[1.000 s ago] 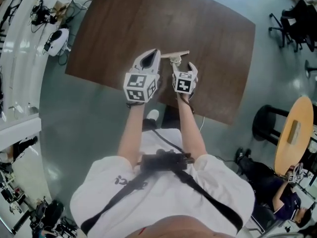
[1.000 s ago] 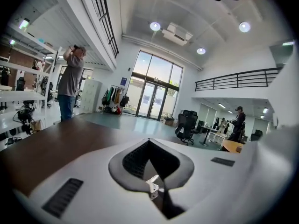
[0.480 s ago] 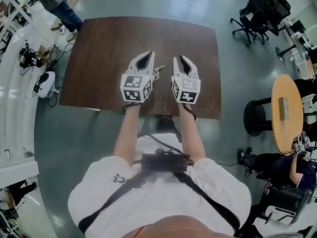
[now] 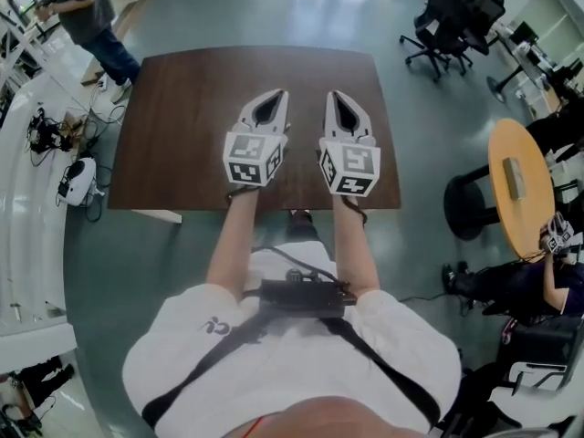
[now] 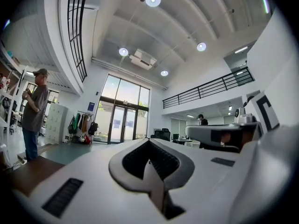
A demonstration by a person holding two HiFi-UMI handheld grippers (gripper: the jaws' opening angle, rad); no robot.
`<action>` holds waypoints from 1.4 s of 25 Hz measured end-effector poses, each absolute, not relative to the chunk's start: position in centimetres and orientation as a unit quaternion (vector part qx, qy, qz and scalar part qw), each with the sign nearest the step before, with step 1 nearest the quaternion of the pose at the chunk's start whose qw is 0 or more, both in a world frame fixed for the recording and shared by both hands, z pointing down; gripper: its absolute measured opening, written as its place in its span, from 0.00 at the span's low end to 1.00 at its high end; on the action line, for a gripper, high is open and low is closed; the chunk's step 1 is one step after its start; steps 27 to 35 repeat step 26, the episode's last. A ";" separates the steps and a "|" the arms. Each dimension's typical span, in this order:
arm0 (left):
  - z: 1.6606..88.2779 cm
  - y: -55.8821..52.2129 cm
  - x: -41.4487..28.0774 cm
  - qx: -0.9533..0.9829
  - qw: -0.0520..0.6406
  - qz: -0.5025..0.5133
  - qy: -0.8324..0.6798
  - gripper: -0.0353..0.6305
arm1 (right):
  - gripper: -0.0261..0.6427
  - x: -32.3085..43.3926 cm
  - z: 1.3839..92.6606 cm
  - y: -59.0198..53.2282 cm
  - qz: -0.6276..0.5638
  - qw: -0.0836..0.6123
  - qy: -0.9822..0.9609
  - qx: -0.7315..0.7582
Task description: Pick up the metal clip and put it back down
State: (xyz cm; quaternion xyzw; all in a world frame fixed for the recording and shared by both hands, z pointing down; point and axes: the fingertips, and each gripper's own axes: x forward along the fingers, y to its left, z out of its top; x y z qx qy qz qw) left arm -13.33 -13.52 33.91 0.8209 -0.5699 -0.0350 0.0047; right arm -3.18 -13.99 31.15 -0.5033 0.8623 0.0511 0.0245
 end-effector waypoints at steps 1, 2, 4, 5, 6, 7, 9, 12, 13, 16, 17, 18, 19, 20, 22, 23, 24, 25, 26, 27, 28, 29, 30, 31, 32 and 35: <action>33.8 -13.3 -13.2 0.822 0.003 -0.035 -0.568 0.05 | 0.05 -2.9 31.0 -13.7 0.055 0.023 0.858 -0.510; 33.7 -13.1 -13.1 0.823 0.002 -0.036 -0.566 0.05 | 0.05 -2.6 30.9 -13.4 0.060 0.021 0.853 -0.518; 33.5 -12.6 -12.9 0.825 -0.001 -0.036 -0.563 0.05 | 0.05 -2.1 30.8 -12.9 0.065 0.020 0.847 -0.527; 33.4 -12.3 -12.7 0.826 -0.003 -0.036 -0.562 0.05 | 0.05 -1.8 30.7 -12.6 0.064 0.023 0.846 -0.529; 33.3 -12.0 -12.5 0.827 -0.004 -0.036 -0.560 0.05 | 0.05 -1.6 30.6 -12.2 0.064 0.026 0.845 -0.530; 33.2 -11.7 -12.2 0.828 -0.005 -0.036 -0.559 0.05 | 0.05 -1.3 30.4 -11.9 0.064 0.028 0.845 -0.530; 33.2 -11.3 -11.8 0.830 -0.004 -0.034 -0.557 0.05 | 0.05 -1.0 30.2 -11.3 0.065 0.031 0.845 -0.530; 33.3 -10.8 -11.2 0.832 -0.001 -0.025 -0.554 0.05 | 0.05 -0.9 30.2 -10.9 0.063 0.033 0.846 -0.528; 33.5 -10.6 -11.1 0.833 0.001 -0.021 -0.553 0.05 | 0.05 -0.8 30.3 -10.7 0.061 0.034 0.846 -0.528; 34.0 -9.5 -11.1 0.835 0.002 -0.013 -0.551 0.05 | 0.05 -1.2 30.9 -9.6 0.054 0.034 0.846 -0.529; 34.2 -9.0 -11.3 0.835 0.003 -0.010 -0.550 0.05 | 0.05 -1.5 31.2 -9.1 0.053 0.034 0.846 -0.529; 34.5 -8.5 -11.6 0.835 0.004 -0.008 -0.550 0.05 | 0.05 -1.9 31.4 -8.6 0.052 0.034 0.846 -0.530; 34.7 -8.2 -12.0 0.835 0.007 -0.007 -0.549 0.05 | 0.05 -2.3 31.6 -8.2 0.051 0.032 0.846 -0.530; 35.0 -8.0 -12.4 0.835 0.011 -0.005 -0.550 0.05 | 0.05 -2.6 31.8 -7.8 0.052 0.029 0.845 -0.531; 35.5 -7.9 -13.0 0.834 0.024 -0.005 -0.552 0.05 | 0.05 -3.1 32.0 -7.4 0.054 0.020 0.846 -0.531; 35.8 -7.9 -13.3 0.832 0.030 -0.006 -0.554 0.05 | 0.05 -3.2 32.2 -7.2 0.055 0.015 0.846 -0.531; 36.1 -8.0 -13.6 0.830 0.035 -0.008 -0.556 0.05 | 0.05 -3.3 32.4 -7.1 0.055 0.010 0.846 -0.531; 36.4 -8.2 -13.9 0.828 0.040 -0.011 -0.558 0.05 | 0.05 -3.3 32.7 -7.0 0.055 0.006 0.846 -0.531; 36.7 -8.3 -14.2 0.827 0.045 -0.013 -0.561 0.05 | 0.05 -3.4 32.9 -6.9 0.055 0.001 0.845 -0.532; 36.7 -8.3 -14.2 0.827 0.045 -0.013 -0.561 0.05 | 0.05 -3.4 32.9 -6.9 0.055 0.001 0.845 -0.532; 36.7 -8.3 -14.2 0.827 0.045 -0.013 -0.561 0.05 | 0.05 -3.4 32.9 -6.9 0.055 0.001 0.845 -0.532; 36.7 -8.3 -14.2 0.827 0.045 -0.013 -0.561 0.05 | 0.05 -3.4 32.9 -6.9 0.055 0.001 0.845 -0.532; 36.7 -8.3 -14.2 0.827 0.045 -0.013 -0.561 0.05 | 0.05 -3.4 32.9 -6.9 0.055 0.001 0.845 -0.532; 36.7 -8.3 -14.2 0.827 0.045 -0.013 -0.561 0.05 | 0.05 -3.4 32.9 -6.9 0.055 0.001 0.845 -0.532; 36.7 -8.3 -14.2 0.827 0.045 -0.013 -0.561 0.05 | 0.05 -3.4 32.9 -6.9 0.055 0.001 0.845 -0.532; 36.7 -8.3 -14.2 0.827 0.045 -0.013 -0.561 0.05 | 0.05 -3.4 32.9 -6.9 0.055 0.001 0.845 -0.532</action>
